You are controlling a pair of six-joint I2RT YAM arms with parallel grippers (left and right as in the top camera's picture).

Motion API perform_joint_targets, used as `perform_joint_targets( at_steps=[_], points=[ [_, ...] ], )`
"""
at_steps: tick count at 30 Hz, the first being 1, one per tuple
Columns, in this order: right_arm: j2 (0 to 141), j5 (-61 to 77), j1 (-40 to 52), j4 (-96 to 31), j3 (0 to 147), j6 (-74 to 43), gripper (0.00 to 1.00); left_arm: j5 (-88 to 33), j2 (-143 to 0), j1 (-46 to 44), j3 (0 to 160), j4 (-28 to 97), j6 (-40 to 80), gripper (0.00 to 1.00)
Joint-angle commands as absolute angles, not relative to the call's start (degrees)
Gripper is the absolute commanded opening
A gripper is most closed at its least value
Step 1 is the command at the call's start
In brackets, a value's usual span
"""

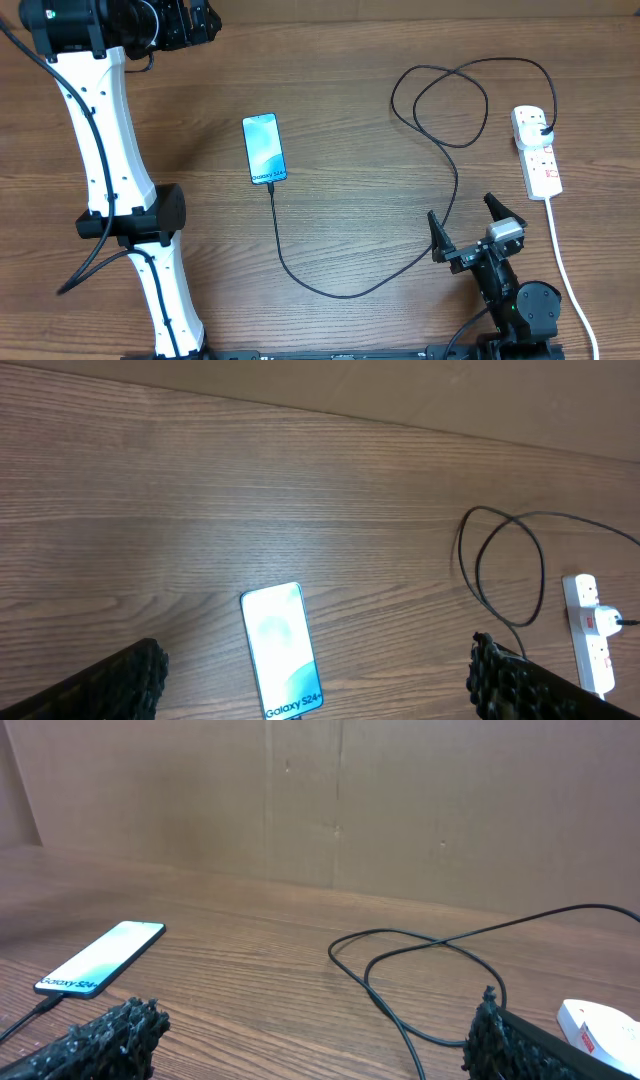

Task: Plug charger to phone and switch on socket

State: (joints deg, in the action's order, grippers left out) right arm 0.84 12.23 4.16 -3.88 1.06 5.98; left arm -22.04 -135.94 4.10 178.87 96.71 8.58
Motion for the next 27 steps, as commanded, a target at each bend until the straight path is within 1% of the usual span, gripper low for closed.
perform_joint_targets(
  at_steps=[1,13,19,22,27],
  points=[
    [0.16,12.49,4.49,-3.55,0.45,5.76,1.00,-21.89,-134.34,3.73,179.30,96.79,7.88,0.99],
    [0.16,12.49,4.49,-3.53,0.45,5.76,1.00,-21.89,-134.56,3.57,179.28,96.79,7.88,0.99],
    [0.16,12.49,4.49,-3.53,0.45,5.76,1.00,-21.89,-133.19,1.72,178.95,96.77,7.88,1.00],
    [0.16,12.49,4.49,-3.53,0.45,5.76,1.00,-21.91,-130.23,0.51,174.82,96.77,7.88,0.99],
    [0.16,12.49,4.49,-3.53,0.45,5.76,1.00,-21.89,-120.62,-1.52,159.50,96.77,7.88,1.00]
  ],
)
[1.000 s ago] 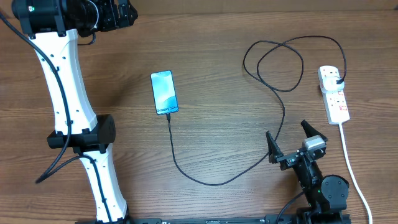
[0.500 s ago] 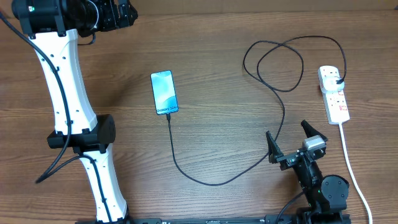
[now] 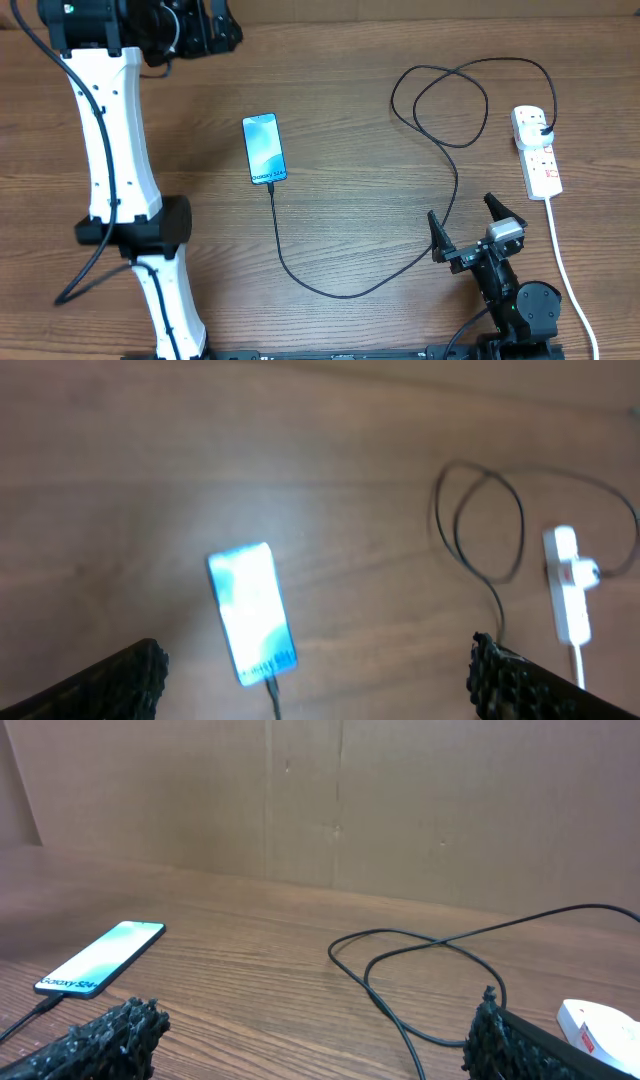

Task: Plug charger to phone and switch on socket

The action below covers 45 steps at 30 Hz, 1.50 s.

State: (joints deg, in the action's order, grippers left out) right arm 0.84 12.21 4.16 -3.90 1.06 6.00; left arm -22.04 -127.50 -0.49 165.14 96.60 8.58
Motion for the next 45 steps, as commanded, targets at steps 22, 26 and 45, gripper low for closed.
perform_joint_targets(
  at_steps=[22,26,45],
  points=[
    [0.16,12.49,4.49,-3.55,0.45,5.76,1.00,-13.10,-80.93,2.61,93.89,72.73,6.83,1.00],
    [0.16,12.49,4.49,-3.53,0.45,5.76,1.00,-13.10,-73.73,4.43,79.92,59.20,6.33,1.00],
    [0.16,12.49,4.49,-3.55,0.45,5.76,1.00,-13.58,-39.38,4.93,27.94,0.45,-7.55,1.00]
  ],
)
